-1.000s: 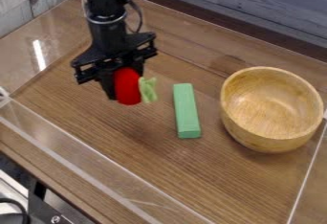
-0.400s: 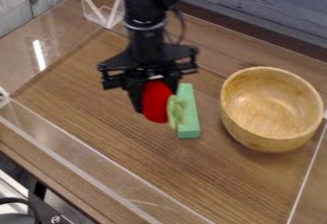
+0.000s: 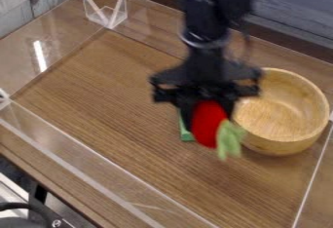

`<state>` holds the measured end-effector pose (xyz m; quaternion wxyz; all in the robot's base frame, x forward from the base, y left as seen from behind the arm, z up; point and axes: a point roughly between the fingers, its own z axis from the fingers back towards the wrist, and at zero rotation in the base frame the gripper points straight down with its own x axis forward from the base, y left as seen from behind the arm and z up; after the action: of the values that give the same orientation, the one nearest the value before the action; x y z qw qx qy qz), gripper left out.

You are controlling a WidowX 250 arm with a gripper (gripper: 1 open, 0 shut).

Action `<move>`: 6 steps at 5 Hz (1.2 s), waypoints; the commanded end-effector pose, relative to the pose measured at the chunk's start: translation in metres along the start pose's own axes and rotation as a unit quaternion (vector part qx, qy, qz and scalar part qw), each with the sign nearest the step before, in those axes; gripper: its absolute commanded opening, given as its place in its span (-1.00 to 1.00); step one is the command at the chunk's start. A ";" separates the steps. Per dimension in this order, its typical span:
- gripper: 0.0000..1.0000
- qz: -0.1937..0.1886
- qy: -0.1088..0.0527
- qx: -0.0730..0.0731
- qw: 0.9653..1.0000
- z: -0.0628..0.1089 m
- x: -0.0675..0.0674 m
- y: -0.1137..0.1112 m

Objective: Move the red object to the right side of the table

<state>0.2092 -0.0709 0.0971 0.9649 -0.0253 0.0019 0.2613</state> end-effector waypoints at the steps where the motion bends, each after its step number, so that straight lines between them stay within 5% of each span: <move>1: -1.00 -0.056 -0.014 -0.025 0.998 -0.005 -0.011 -0.027; 2: -1.00 -0.088 -0.016 -0.035 0.995 -0.018 -0.031 -0.040; 4: -1.00 -0.118 -0.031 -0.052 0.991 -0.034 -0.034 -0.042; 6: -1.00 -0.122 -0.037 -0.055 0.990 -0.040 -0.037 -0.042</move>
<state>0.1960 -0.1247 0.0543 0.9862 -0.0618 -0.0411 0.1483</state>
